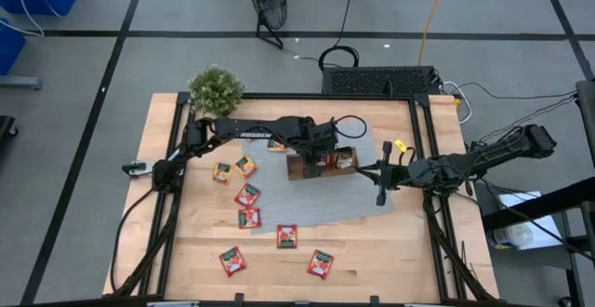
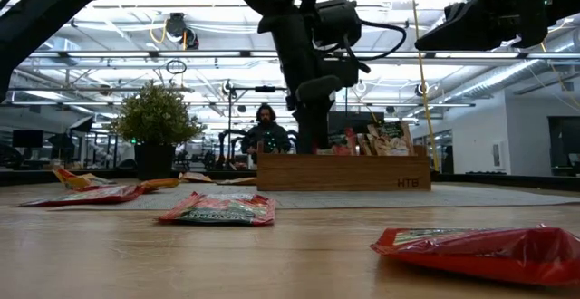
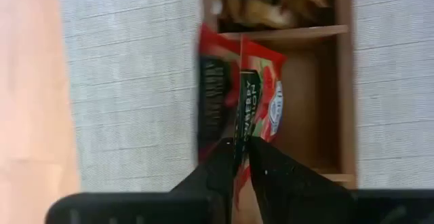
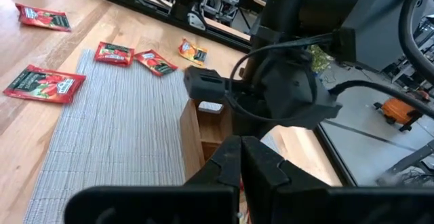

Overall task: Pick & Place Tea
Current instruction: Put the red tea bag into the middle section of the wooden organizer

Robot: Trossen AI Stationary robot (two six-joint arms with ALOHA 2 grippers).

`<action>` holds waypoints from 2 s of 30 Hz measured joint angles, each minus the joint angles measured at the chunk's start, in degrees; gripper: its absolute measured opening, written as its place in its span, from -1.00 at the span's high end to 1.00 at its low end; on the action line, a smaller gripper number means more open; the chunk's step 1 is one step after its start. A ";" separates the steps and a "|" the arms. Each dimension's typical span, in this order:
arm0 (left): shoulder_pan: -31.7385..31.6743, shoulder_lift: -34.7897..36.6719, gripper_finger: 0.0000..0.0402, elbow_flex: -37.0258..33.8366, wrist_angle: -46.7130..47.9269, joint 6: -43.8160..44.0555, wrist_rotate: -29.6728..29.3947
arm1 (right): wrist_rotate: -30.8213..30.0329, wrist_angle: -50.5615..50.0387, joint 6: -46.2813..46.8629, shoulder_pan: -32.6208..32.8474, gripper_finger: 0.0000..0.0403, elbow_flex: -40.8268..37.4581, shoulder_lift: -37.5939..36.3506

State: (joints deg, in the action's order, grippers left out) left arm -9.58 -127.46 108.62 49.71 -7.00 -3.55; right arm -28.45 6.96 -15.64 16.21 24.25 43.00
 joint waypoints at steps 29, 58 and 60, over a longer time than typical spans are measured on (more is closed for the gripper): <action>2.89 3.45 0.00 8.23 0.11 -1.77 -9.67 | -0.62 -0.89 -0.25 0.00 1.00 -0.10 -0.03; 0.75 0.98 0.98 -1.42 -6.52 -2.31 3.91 | -4.55 -2.12 0.18 0.00 1.00 -0.11 -1.11; 0.76 0.97 0.98 -2.27 -6.84 -1.86 5.00 | -4.53 -2.10 0.20 0.00 1.00 -0.11 -1.14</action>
State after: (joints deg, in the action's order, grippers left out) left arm -8.82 -126.49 106.35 42.87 -8.86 1.46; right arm -32.97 4.86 -15.44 16.21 24.14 41.87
